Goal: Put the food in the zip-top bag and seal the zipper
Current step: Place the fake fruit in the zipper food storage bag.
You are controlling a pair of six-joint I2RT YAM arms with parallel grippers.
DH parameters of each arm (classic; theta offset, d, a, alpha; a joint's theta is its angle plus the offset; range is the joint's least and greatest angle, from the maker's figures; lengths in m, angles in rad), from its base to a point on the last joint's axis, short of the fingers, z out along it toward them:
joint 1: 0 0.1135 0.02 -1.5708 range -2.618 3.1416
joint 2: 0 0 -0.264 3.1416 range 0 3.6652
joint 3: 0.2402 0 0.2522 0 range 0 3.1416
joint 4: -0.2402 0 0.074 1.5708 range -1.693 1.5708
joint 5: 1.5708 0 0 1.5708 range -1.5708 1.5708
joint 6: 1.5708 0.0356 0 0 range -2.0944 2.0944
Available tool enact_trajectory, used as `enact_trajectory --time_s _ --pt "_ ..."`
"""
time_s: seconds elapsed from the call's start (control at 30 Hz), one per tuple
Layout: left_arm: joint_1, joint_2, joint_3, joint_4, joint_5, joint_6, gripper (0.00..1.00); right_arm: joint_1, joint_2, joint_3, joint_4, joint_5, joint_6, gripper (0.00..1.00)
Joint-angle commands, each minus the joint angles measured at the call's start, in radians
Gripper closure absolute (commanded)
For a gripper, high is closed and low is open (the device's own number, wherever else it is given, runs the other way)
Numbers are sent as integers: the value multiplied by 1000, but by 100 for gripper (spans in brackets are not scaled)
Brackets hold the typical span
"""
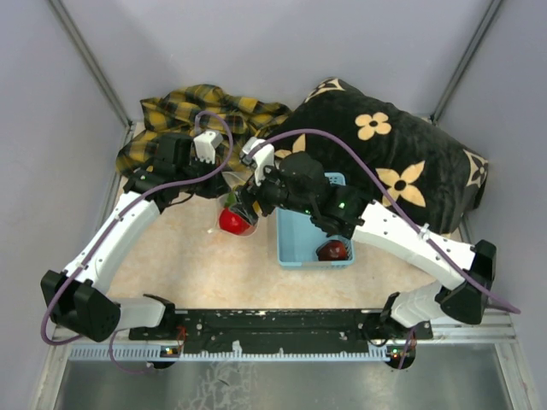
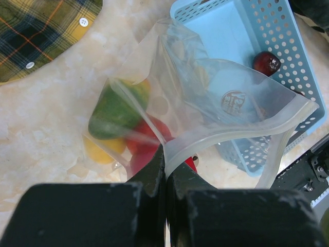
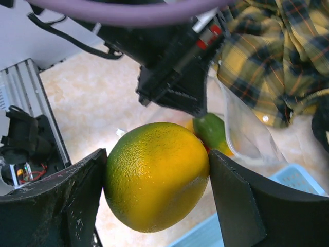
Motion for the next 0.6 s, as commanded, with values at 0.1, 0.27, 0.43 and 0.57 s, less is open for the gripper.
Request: enact_trajectory --time_s 0.1,0.27,0.43,0.57 --pt "5 -4 -8 36 42 -4 100 10 96 65 172 -110 -72 51" --pt "4 -7 -9 38 54 -3 100 10 146 51 218 -95 -126 51" --pt "3 -9 -11 39 64 -2 100 10 176 16 231 -37 -207 49" --pt "4 -11 -12 39 76 0 100 10 180 -41 292 7 -269 48"
